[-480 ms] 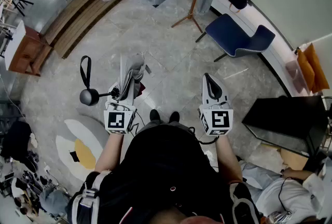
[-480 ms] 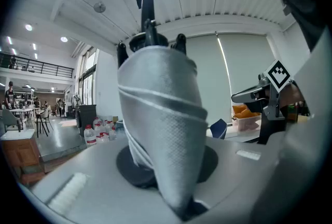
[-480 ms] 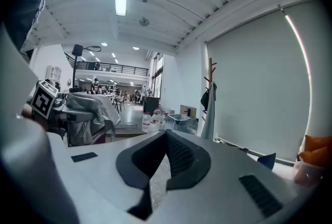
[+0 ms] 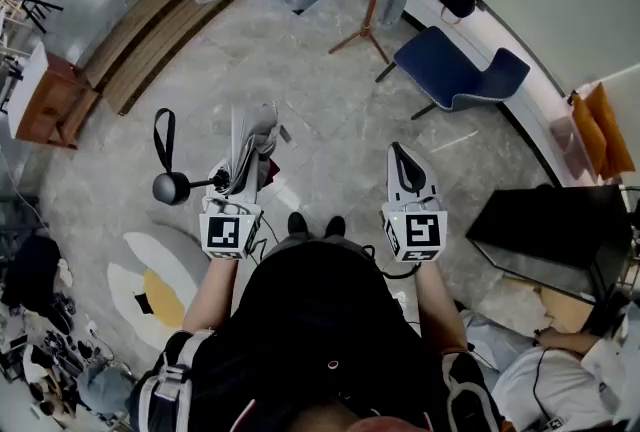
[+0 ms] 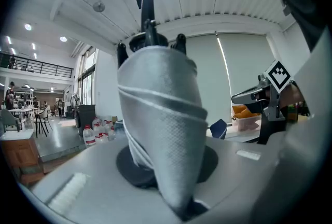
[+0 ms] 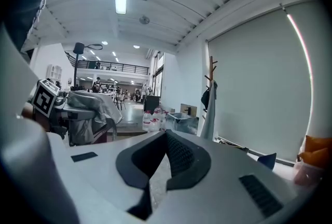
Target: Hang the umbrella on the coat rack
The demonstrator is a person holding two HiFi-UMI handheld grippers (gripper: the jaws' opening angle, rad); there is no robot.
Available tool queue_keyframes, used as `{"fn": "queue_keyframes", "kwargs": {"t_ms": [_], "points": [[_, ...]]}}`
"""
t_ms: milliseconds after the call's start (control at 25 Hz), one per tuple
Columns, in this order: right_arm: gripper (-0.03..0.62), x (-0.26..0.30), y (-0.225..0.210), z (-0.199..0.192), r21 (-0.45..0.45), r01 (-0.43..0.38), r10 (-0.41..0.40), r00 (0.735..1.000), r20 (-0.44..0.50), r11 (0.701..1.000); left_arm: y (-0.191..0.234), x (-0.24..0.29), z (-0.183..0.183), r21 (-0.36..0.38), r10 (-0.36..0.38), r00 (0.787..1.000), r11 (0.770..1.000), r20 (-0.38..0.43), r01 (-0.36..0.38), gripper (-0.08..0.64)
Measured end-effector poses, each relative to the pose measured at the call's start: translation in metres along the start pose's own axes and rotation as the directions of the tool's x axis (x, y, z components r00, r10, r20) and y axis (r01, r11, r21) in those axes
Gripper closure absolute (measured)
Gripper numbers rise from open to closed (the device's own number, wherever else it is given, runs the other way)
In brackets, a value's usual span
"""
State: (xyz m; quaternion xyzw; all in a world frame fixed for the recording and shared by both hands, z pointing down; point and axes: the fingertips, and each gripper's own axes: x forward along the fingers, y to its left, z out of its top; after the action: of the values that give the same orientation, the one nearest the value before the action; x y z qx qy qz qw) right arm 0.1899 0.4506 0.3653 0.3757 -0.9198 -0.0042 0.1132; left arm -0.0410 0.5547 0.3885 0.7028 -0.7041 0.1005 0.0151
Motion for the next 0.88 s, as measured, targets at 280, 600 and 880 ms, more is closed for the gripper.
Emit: {"fn": "queue_keyframes", "kwargs": {"t_ms": [280, 600, 880], "points": [[0.589, -0.003, 0.005, 0.002, 0.0, -0.007, 0.007, 1.0, 0.025, 1.0, -0.001, -0.003, 0.001, 0.005, -0.014, 1.0, 1.0, 0.006, 0.014, 0.518], [0.589, 0.001, -0.019, -0.007, 0.02, -0.035, 0.035, 0.999, 0.03, 0.999, -0.006, 0.027, 0.009, 0.005, -0.03, 1.0, 1.0, -0.002, 0.03, 0.518], [0.589, 0.03, -0.05, -0.01, 0.019, -0.066, 0.065, 0.998, 0.013, 0.998, -0.002, 0.092, 0.022, -0.002, -0.085, 0.996, 0.996, -0.009, 0.085, 0.518]]}}
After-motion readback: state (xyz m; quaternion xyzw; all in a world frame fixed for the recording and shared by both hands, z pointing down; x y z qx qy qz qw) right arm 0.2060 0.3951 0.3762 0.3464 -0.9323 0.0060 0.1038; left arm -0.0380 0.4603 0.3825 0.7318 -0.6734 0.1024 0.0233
